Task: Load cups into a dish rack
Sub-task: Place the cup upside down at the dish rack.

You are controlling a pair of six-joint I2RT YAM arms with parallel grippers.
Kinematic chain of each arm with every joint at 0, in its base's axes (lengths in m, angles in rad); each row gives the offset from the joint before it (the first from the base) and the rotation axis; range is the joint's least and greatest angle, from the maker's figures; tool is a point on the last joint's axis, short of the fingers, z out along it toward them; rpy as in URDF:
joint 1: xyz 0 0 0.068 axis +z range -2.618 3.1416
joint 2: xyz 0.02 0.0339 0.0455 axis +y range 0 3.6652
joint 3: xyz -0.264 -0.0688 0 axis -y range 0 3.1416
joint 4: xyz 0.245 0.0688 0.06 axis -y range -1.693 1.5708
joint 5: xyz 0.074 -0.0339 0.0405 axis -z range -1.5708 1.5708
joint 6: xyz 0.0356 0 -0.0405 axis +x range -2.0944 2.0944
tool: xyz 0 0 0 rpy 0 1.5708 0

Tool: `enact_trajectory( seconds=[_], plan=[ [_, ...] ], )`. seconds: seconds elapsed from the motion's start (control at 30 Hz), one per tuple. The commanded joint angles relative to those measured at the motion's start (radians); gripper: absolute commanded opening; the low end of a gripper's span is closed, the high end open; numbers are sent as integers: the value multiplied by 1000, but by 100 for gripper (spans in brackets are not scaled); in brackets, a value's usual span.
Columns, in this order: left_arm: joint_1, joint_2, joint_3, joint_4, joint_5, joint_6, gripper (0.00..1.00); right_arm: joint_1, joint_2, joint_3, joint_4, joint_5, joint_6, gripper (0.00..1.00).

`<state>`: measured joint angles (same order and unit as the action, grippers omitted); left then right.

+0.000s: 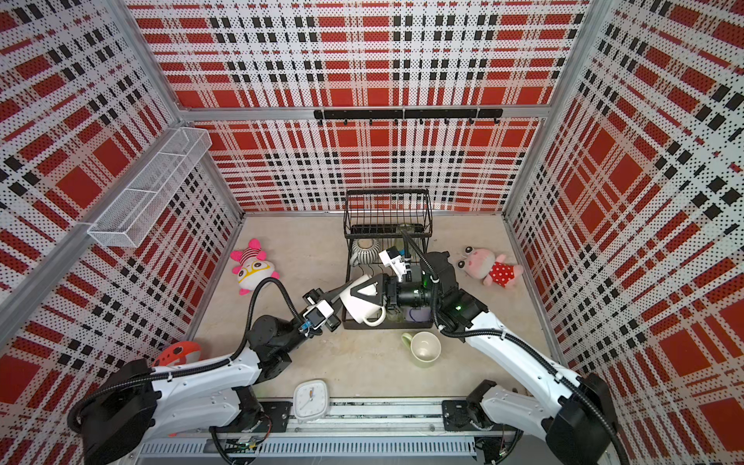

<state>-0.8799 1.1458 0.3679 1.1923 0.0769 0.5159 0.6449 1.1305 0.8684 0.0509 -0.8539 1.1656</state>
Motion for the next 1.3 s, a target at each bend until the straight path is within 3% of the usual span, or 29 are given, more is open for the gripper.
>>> enact_trajectory(
  seconds=[0.0,0.07,0.17,0.27,0.37,0.47,0.57,0.77,0.9,1.07,1.27],
  plan=[
    [43,55,40,185,70,-41,0,-1,35,34,122,-78,42,77],
    [80,88,41,235,96,-86,0,-31,51,47,115,-86,31,70],
    [105,138,44,297,110,-108,9,-78,82,74,64,-93,-17,63],
    [110,169,48,314,105,-111,30,-116,117,90,73,-115,-52,56],
    [110,192,49,319,83,-120,79,-145,144,90,111,-114,-68,52],
    [113,211,36,331,59,-117,85,-171,170,95,132,-103,-92,51],
    [116,231,0,369,10,-116,100,-190,193,132,35,-51,-208,45],
    [113,267,-149,504,-112,-117,98,-190,213,251,-332,309,-600,44],
    [113,259,-197,531,-208,-165,98,-184,227,247,-355,475,-705,42],
    [113,172,-164,309,-302,-243,98,-139,264,255,-398,674,-819,42],
    [125,56,-137,77,-362,-335,98,-82,338,289,-400,787,-946,42]
  ],
)
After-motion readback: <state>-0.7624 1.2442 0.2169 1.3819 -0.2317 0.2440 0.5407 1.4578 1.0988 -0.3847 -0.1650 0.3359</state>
